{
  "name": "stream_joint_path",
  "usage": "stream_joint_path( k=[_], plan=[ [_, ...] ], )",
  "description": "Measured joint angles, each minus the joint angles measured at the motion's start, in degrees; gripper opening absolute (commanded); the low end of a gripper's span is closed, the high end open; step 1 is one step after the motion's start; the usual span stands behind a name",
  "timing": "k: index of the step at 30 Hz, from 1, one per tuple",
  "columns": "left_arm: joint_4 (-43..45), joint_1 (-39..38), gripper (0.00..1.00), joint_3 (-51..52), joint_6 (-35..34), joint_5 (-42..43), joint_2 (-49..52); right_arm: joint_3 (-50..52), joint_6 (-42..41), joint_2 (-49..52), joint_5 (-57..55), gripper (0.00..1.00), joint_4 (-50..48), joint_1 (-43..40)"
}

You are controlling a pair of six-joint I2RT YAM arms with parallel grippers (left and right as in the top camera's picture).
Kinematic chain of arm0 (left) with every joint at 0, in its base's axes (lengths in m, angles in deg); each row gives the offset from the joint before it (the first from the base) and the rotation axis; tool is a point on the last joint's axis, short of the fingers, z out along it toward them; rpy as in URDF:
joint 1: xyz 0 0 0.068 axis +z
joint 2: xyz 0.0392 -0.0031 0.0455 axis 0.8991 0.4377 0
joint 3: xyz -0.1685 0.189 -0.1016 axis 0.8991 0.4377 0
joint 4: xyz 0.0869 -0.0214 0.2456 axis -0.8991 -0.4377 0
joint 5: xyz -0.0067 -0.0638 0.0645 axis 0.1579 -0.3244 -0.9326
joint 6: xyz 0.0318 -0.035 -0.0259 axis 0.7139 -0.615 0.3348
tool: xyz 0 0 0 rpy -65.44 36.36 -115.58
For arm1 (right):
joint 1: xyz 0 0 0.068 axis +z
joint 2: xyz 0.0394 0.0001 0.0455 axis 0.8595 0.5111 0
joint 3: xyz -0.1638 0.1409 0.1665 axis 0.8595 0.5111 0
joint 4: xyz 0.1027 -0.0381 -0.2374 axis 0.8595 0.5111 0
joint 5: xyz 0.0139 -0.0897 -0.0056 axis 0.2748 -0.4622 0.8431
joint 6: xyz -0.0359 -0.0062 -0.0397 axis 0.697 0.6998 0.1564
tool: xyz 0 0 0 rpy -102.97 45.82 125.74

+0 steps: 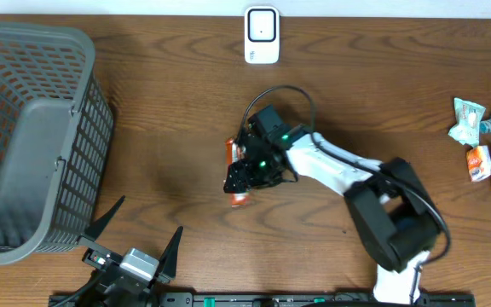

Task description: Scan the item barcode

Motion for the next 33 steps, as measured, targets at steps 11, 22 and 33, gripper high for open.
stream_joint_path(
  k=[11, 22, 33],
  plan=[
    [0.0, 0.0, 0.98, 0.0, 0.0, 0.0, 0.0, -1.3, -6.1, 8.0, 15.0, 0.01, -0.8, -1.5],
    [0.0, 0.0, 0.98, 0.0, 0.0, 0.0, 0.0, 2.3, -6.9, -12.0, -33.0, 0.45, 4.5, -5.9],
    [0.0, 0.0, 0.98, 0.0, 0.0, 0.0, 0.0, 2.4, 14.2, -7.3, -30.9, 0.83, -1.4, -5.8]
  ],
)
